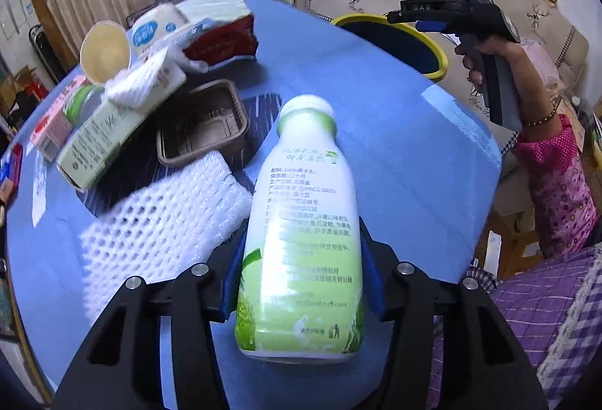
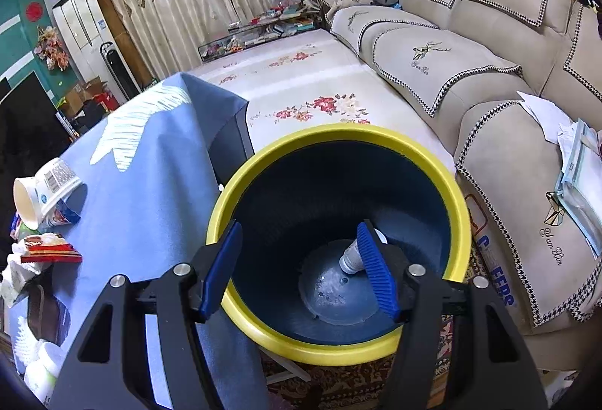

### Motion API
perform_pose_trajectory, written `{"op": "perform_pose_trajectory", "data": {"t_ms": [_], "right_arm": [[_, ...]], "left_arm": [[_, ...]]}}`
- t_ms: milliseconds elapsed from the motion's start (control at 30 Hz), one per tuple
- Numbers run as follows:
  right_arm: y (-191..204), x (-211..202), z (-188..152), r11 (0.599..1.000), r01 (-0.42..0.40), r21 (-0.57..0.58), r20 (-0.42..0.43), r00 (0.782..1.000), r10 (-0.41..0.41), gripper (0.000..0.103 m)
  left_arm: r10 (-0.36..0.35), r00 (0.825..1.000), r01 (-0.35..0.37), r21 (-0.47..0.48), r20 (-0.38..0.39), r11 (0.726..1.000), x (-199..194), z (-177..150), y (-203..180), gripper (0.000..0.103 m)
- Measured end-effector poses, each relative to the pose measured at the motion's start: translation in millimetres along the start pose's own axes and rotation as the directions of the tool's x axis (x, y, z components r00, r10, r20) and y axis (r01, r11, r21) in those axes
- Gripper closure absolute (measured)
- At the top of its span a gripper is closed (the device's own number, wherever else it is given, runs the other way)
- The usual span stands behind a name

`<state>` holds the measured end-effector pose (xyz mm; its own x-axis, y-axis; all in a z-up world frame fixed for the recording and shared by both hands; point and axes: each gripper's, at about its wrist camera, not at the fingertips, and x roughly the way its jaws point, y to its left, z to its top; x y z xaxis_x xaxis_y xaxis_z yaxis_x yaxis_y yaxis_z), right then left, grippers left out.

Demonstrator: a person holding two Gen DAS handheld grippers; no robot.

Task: Collect trash
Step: 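Grasp the green-labelled drink bottle with the left gripper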

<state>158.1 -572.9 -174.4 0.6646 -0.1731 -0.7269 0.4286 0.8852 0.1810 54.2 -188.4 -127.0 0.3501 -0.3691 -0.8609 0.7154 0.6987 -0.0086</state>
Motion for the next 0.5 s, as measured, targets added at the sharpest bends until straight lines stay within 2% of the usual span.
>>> {"op": "perform_pose_trajectory", "data": {"t_ms": [133,267,500], "right_arm": [[-6.1,-11.6,0.0,1.000,-0.003,0.013,0.023,1.000,0.002,0.043],[-10.2,-16.5,-0.6,1.000,-0.005,0.017,0.029,1.000,0.004,0.043],[-5.6,-19.0,-0.6,1.000,-0.025,0.009,0.029,0.999,0.025,0.043]], "left_arm": [[-0.019,1.000,0.019,0.016,0.014,1.000,-11.5,6.6,0.1,0.052],[-0.139,0.990,0.140,-0.043,0.030,0.989,-23.5,11.9,13.8,0.052],[-0.112,0.985,0.116,-0.025,0.128,0.993,-65.6,29.5,22.4,0.052]]}}
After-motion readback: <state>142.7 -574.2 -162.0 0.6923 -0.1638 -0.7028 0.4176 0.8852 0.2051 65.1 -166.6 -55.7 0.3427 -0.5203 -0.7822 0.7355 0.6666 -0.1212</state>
